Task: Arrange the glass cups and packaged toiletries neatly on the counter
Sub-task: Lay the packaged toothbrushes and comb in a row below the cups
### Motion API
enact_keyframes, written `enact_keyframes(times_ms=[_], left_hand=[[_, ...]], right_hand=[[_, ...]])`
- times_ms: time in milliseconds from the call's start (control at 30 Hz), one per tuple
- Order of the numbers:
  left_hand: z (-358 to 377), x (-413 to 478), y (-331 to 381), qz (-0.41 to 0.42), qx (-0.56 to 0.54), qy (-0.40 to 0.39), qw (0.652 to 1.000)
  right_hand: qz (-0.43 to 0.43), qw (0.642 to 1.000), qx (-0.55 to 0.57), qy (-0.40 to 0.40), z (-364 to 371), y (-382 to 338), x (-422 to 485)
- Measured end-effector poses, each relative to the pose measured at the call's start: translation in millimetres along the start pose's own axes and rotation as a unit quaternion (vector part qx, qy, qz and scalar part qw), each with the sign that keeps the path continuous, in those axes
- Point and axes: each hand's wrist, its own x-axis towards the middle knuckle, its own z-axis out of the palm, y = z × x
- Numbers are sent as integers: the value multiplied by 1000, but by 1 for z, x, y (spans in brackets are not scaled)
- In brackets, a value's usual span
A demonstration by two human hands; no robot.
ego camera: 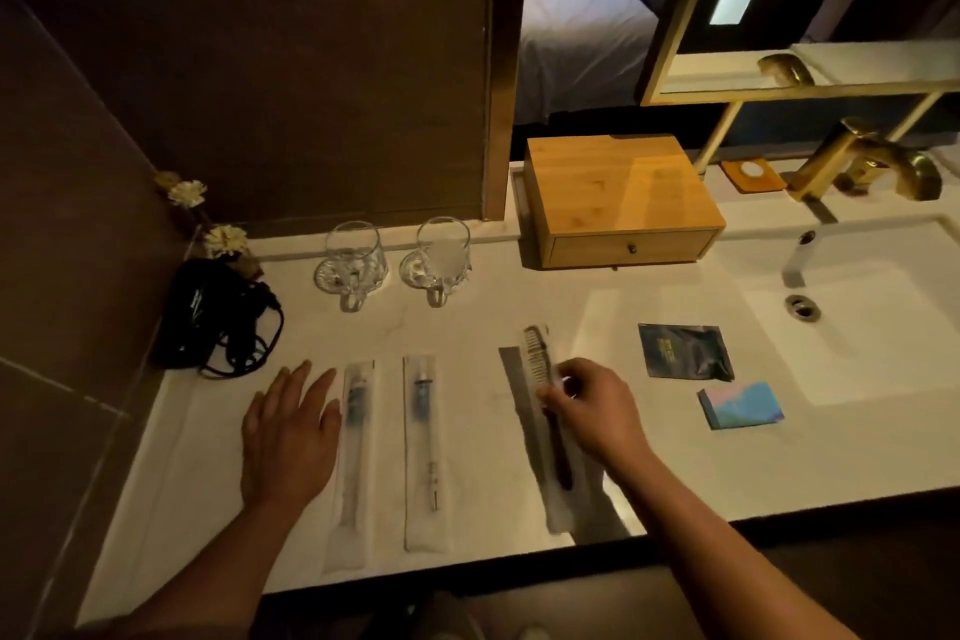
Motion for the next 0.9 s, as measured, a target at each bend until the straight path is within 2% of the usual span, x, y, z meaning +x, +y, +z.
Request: enact_keyframes(times_ms=[167,333,533,700,900], left_hand=[[1,0,-3,5,1,1,1000],[2,0,-4,7,1,6,1000],[5,1,-8,10,2,9,1000],[7,1,-10,10,-9,4,1000],[7,1,-10,16,-10,7,1000]], right_hand=[[-3,1000,-17,-15,46,-4,-8],[-37,998,-56,18,46,-2,-8],[-54,992,-113,12,48,2,-11],[-116,970,-214,11,59,-2,-13],[-122,966,-228,29,67,-4,-7]])
